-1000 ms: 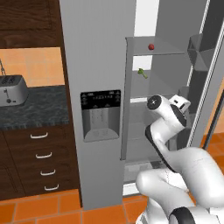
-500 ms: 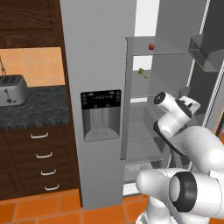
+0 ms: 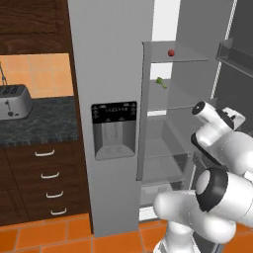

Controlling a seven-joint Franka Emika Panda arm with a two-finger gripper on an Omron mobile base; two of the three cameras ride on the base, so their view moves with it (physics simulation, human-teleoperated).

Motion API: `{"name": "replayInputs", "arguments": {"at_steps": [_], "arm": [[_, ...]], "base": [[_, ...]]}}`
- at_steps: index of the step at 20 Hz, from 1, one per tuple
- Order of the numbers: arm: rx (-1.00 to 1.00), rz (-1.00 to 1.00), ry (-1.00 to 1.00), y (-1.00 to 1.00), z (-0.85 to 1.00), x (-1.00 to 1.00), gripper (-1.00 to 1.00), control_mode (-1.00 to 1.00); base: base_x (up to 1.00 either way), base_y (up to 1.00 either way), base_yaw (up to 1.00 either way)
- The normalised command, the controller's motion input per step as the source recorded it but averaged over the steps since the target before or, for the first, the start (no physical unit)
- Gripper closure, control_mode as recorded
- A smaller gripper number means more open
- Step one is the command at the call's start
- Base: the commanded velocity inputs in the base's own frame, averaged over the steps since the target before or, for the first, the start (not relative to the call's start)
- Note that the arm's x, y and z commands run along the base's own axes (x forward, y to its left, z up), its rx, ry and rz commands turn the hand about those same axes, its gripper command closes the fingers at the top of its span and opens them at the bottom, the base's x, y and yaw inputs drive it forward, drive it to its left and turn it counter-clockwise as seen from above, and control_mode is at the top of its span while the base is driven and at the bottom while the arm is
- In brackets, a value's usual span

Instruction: Take the strawberry from the fridge and place it on top of the pancake, located on the dining counter.

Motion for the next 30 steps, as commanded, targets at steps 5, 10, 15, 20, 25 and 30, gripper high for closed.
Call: {"name": "replayInputs", "arguments": {"at_steps": [5, 10, 15, 20, 25, 30], "arm": [[0.0, -0.01, -0.07, -0.32, 0.16, -0.07, -1.0, -1.0], [0.0, 0.01, -0.1, 0.03, 0.37, -0.21, -1.0, -1.0], [0.01, 0.05, -0.05, 0.4, 0.55, -0.19, -1.0, -1.0], [0.21, 0.1, -0.11, 0.94, 0.18, -0.03, -1.0, -1.0], [0.6, 0.23, 0.0, 1.0, 0.04, 0.01, -1.0, -1.0], [0.61, 0.12, 0.02, 0.95, 0.26, -0.09, -1.0, -1.0]], "base": [[0.0, 0.0, 0.0], [0.0, 0.0, 0.0], [0.0, 0.0, 0.0], [0.0, 0.0, 0.0], [0.0, 0.0, 0.0], [0.0, 0.0, 0.0]]}}
